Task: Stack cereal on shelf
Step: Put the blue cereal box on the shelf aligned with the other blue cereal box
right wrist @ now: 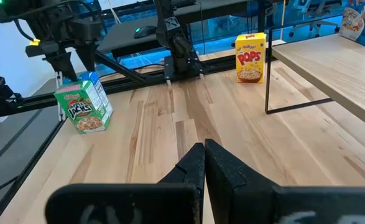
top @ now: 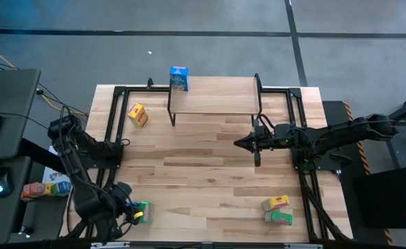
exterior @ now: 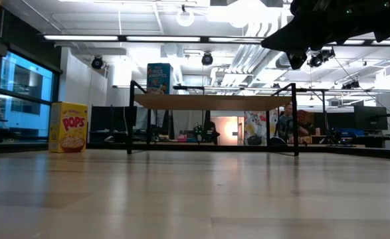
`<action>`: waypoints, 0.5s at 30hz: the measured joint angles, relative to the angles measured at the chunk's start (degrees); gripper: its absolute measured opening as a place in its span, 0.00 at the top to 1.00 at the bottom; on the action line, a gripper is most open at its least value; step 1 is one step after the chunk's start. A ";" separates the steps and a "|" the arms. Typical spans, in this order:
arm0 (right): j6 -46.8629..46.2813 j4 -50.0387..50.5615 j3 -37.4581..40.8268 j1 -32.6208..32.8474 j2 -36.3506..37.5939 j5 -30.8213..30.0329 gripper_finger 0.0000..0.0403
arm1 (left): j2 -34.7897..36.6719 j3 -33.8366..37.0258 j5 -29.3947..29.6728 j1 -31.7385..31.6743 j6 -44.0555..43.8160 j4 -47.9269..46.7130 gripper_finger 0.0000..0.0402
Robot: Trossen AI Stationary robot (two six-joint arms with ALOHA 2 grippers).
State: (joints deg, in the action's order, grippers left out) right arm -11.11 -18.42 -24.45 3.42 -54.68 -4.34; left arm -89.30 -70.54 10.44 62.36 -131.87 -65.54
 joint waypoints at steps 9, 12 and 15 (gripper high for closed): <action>-0.07 0.27 0.00 0.00 -0.02 0.00 1.00 | 0.04 0.44 -0.79 -0.10 0.44 0.89 0.30; -0.42 0.58 0.00 0.00 -0.02 0.00 1.00 | -0.64 0.44 -0.92 -0.10 0.09 0.65 0.30; -0.42 0.88 0.00 0.00 -0.02 0.00 1.00 | -1.78 0.44 -1.32 -0.10 0.07 0.82 0.30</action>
State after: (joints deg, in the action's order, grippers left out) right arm -11.53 -17.54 -24.45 3.42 -54.70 -4.34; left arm -91.08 -70.11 9.12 62.26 -131.81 -64.72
